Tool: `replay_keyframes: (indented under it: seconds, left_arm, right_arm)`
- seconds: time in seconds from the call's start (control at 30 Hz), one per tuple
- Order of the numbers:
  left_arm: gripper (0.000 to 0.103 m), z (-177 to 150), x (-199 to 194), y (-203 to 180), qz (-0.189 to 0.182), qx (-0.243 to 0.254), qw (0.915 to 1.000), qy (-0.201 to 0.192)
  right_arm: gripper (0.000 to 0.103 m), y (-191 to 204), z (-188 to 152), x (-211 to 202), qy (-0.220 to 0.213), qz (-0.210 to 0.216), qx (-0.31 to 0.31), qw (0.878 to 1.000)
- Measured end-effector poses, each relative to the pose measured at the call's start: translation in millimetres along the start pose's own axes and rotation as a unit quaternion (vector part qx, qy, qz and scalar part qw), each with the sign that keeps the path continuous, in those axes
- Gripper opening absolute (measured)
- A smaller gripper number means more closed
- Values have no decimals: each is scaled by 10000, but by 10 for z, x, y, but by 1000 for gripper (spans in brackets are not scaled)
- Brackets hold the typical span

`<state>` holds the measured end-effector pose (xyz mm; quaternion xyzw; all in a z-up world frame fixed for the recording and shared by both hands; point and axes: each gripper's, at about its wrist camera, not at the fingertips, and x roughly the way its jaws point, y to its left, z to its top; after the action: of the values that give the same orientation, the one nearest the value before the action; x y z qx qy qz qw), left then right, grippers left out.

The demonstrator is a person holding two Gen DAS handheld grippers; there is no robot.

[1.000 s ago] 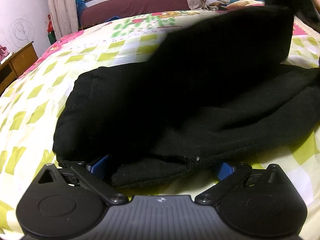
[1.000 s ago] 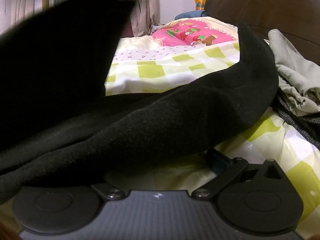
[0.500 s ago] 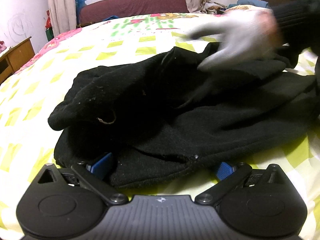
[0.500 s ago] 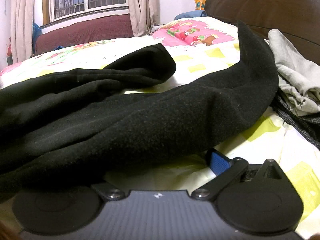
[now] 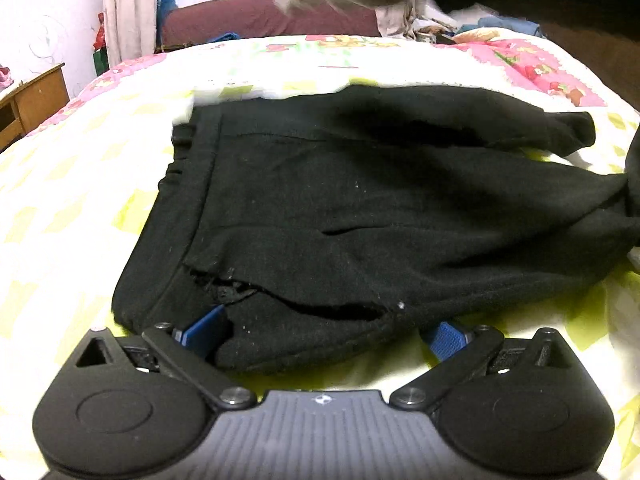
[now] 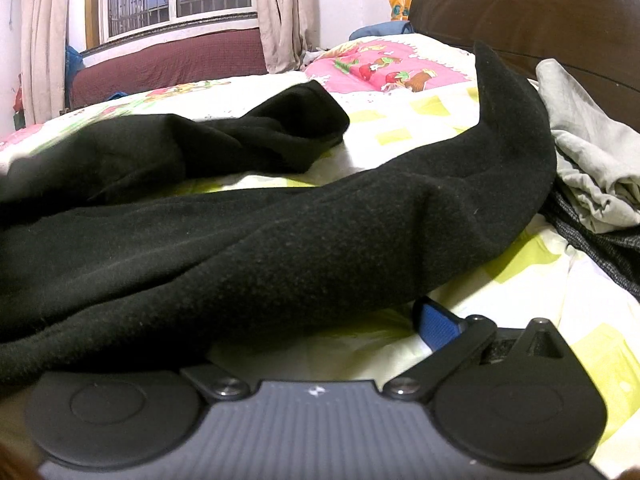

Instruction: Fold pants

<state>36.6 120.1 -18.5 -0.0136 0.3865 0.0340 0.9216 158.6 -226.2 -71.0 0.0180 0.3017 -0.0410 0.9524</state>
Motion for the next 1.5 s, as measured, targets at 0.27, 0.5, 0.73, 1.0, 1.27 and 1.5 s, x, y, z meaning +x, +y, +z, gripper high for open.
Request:
replay_keyframes:
  seconds: [0.27, 0.5, 0.73, 1.0, 1.27, 1.5]
  left_arm:
    - [103, 3, -39, -47, 148, 35, 9999, -43]
    - [103, -8, -8, -159, 362, 272, 9990, -54]
    - [103, -85, -44, -421, 629, 934, 9935, -150]
    - [103, -162, -67, -681, 689, 1600, 9843, -283]
    - [103, -146, -26, -668, 651, 1555, 9855, -207]
    - [103, -115, -69, -614, 851, 1457, 9853, -258]
  right_arm:
    - [102, 4, -1, -2, 0, 1, 3, 10000]
    - [102, 7, 2, -1, 0, 2, 4, 10000]
    - [102, 6, -4, -6, -10, -2, 4, 10000]
    - [102, 12, -33, -2, -83, -14, 0, 10000]
    - [102, -62, 4, -19, 29, 189, 197, 9996]
    - [102, -25, 59, -326, 507, 653, 303, 9961]
